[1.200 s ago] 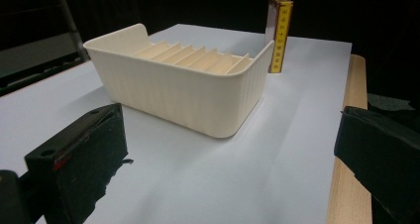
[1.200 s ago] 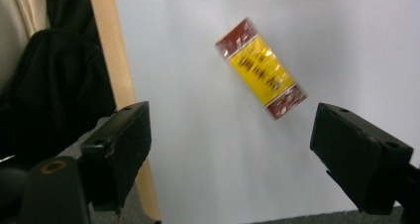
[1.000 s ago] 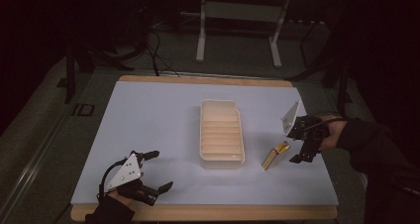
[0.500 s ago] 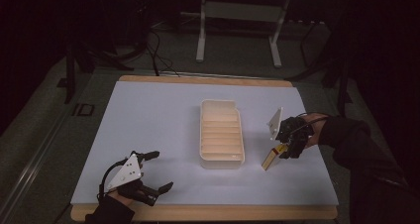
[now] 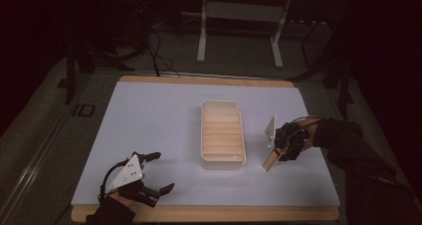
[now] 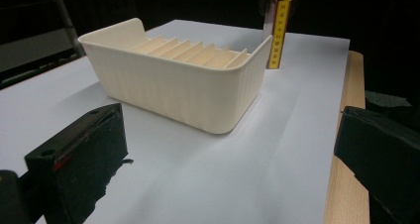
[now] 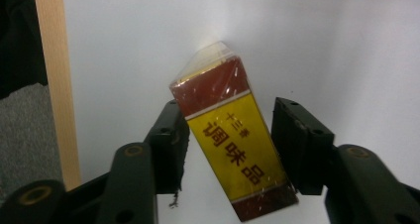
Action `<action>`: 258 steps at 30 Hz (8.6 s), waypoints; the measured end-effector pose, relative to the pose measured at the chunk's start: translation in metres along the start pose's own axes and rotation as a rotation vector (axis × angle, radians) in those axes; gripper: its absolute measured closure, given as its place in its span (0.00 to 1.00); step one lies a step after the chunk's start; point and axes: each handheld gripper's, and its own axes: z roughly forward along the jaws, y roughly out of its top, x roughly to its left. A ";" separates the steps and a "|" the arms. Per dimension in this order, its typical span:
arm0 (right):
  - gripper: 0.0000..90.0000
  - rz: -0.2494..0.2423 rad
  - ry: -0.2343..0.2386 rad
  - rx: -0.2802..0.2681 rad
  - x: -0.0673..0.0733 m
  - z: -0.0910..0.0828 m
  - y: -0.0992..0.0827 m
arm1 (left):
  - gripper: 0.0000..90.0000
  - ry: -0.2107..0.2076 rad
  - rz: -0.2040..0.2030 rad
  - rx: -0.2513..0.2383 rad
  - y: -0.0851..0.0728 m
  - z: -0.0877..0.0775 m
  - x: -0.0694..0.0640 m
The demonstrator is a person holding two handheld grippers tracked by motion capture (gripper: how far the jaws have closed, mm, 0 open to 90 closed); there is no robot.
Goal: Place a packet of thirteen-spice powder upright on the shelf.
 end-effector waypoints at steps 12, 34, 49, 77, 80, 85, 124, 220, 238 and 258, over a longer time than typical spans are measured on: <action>0.74 -0.002 0.000 0.006 -0.004 0.002 0.002 | 0.00 -0.001 -0.011 -0.009 0.000 -0.001 0.001; 0.75 0.076 -0.004 -0.010 0.001 -0.034 -0.003 | 0.00 0.000 -0.008 -0.006 0.000 0.001 0.001; 0.75 0.062 -0.060 -0.091 0.001 -0.069 0.005 | 0.00 0.000 -0.001 0.002 0.000 0.001 0.000; 0.75 0.130 -0.072 -0.250 -0.019 -0.085 0.045 | 0.00 -0.012 -0.003 0.000 0.000 0.001 -0.001; 0.75 0.129 -0.084 -0.277 -0.021 -0.086 0.047 | 0.00 -0.012 -0.002 0.002 0.000 0.001 -0.001; 0.75 0.125 -0.095 -0.331 -0.024 -0.085 0.053 | 0.00 -0.015 -0.001 0.002 0.000 0.001 -0.001; 0.75 0.029 -0.090 -0.511 -0.044 -0.042 0.064 | 0.00 -0.021 0.006 0.012 -0.001 0.002 -0.002; 0.15 0.596 -0.302 -0.632 -0.025 -0.001 -0.008 | 0.00 -0.023 0.011 0.026 -0.002 0.003 -0.003; 0.16 0.965 -0.551 -0.801 0.015 0.020 -0.044 | 0.00 -0.022 0.007 0.026 -0.003 0.003 -0.003; 0.16 1.082 -0.658 -0.838 0.060 0.036 -0.059 | 0.00 -0.025 0.006 0.028 -0.003 0.003 -0.004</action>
